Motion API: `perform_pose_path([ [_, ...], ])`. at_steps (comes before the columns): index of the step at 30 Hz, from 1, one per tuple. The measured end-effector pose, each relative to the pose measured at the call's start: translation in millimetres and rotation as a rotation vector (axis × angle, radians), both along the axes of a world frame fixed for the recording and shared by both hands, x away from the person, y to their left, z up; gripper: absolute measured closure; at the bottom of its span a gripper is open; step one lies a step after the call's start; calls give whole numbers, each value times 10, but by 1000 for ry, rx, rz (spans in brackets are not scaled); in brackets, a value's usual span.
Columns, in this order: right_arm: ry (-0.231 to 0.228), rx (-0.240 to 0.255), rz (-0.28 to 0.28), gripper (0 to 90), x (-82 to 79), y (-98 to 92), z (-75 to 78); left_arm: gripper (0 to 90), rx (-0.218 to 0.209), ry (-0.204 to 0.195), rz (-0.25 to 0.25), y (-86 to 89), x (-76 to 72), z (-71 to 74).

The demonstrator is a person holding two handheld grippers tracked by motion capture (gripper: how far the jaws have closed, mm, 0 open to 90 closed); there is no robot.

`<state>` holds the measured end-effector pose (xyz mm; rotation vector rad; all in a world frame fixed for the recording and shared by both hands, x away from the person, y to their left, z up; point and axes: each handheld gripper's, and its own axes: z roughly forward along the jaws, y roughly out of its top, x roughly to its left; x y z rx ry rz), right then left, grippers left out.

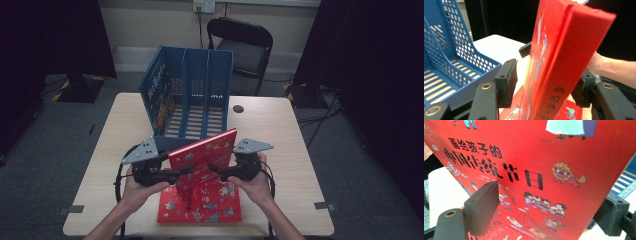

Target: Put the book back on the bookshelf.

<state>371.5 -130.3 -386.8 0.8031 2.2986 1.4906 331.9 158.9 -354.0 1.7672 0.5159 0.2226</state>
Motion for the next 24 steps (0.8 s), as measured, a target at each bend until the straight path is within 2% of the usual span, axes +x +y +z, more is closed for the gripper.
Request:
perform_pose_path([
  [4, 1, -1, -1, 154, 1, 2, 1, 451, 3, -2, -4, 10, -8, 21],
  [8, 1, 0, -1, 154, 4, 4, 0, 443, -29, -14, 1, 56, -22, 86],
  [10, 2, -1, -2, 154, 6, 6, 0, 444, -31, -20, 8, 98, -21, 130],
  [12, 1, -3, -4, 154, 5, 8, 1, 443, -67, -15, 9, 160, -20, 175],
  [14, 3, -1, -4, 154, 7, 8, 0, 443, -66, -21, 10, 206, -29, 224],
  [16, 3, -2, -4, 154, 8, 10, 1, 436, -95, -19, 4, 252, -38, 272],
  [19, 4, -2, -4, 153, 10, 10, 1, 430, -108, -28, -3, 320, -53, 339],
  [24, 5, -3, -5, 154, 13, 12, 0, 408, -140, -34, 13, 440, -61, 423],
])
